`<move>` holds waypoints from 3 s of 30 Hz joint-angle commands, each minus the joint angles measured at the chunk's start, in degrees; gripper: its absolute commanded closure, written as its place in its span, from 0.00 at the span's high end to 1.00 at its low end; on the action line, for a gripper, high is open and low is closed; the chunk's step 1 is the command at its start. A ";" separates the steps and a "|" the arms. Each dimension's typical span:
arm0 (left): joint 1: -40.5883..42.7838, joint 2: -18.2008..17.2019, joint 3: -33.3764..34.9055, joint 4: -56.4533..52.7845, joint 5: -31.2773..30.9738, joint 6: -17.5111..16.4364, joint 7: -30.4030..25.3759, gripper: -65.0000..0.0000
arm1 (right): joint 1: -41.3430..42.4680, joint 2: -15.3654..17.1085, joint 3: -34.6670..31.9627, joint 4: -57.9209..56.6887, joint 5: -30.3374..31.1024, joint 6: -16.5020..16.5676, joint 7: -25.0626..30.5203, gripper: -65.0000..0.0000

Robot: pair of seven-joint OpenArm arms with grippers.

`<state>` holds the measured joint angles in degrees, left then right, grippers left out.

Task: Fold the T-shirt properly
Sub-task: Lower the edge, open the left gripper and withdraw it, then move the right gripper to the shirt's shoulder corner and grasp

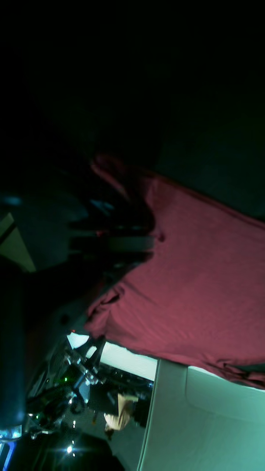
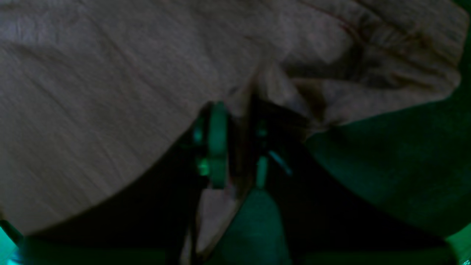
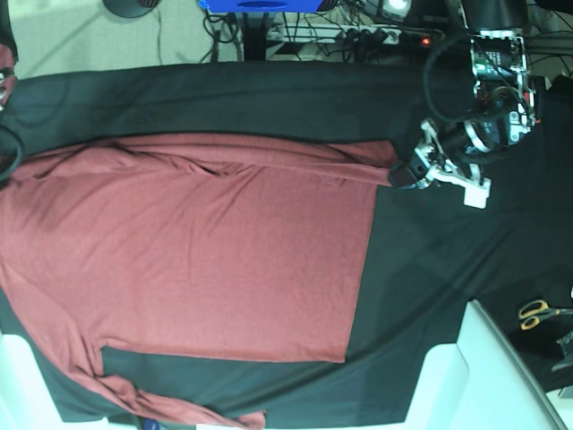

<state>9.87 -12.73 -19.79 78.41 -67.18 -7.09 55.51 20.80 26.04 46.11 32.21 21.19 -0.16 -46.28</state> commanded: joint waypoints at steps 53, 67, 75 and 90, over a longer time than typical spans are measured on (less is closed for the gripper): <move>19.10 -7.53 -11.46 21.59 1.99 -0.69 -0.52 0.00 | -26.99 -18.09 -4.39 55.93 0.57 24.03 -11.26 0.01; 23.23 -3.93 -11.55 27.30 23.53 -8.51 -0.60 0.00 | -31.21 -24.68 -16.26 55.66 0.48 17.53 -11.17 0.01; 23.23 -3.93 -11.55 27.21 23.53 -9.22 -0.60 0.00 | -28.05 -24.68 -16.00 52.67 0.48 17.53 -11.52 0.01; 23.14 -1.55 -16.38 27.13 23.62 -10.53 -0.60 0.00 | -19.26 -23.27 -16.44 45.73 0.39 12.52 -11.08 0.01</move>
<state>32.71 -13.65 -35.70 104.77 -42.85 -17.02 55.75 0.54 1.98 29.71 77.25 21.06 12.40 -58.00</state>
